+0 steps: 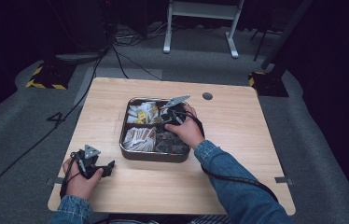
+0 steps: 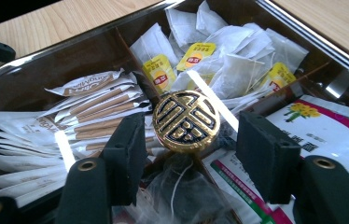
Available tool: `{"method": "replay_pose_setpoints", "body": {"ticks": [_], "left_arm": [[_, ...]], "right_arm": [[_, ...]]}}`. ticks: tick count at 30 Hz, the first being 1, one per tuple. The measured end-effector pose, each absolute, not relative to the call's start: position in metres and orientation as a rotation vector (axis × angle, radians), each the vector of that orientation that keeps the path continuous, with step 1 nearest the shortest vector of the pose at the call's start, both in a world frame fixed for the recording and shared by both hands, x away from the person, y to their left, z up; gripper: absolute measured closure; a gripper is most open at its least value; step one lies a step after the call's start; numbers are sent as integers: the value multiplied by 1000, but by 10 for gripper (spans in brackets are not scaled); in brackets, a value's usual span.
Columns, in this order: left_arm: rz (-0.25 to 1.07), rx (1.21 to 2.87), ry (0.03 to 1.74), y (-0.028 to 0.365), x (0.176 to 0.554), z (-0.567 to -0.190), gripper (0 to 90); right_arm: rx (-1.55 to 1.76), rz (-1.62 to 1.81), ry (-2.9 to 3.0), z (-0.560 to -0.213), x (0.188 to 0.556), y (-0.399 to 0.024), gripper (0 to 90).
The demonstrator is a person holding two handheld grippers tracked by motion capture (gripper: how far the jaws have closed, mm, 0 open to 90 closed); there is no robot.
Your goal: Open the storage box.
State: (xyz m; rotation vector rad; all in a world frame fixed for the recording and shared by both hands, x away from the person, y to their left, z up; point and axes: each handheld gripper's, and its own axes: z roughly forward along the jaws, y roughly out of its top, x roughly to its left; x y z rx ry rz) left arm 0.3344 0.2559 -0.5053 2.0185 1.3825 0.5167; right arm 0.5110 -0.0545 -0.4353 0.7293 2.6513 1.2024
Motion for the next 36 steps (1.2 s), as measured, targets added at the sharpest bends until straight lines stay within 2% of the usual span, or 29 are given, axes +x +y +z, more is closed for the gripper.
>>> {"method": "replay_pose_setpoints", "body": {"ticks": [8,11,36], "left_arm": [[517,2017,1384,256,334,-505,139],[517,2019,1383,256,334,-505,140],[516,2018,1383,256,334,-505,140]], "right_arm": [[694,1175,2626,-440,512,-44,475],[645,1195,2613,-443,511,-43,575],[659,1195,2597,-443,509,-42,584]]}}
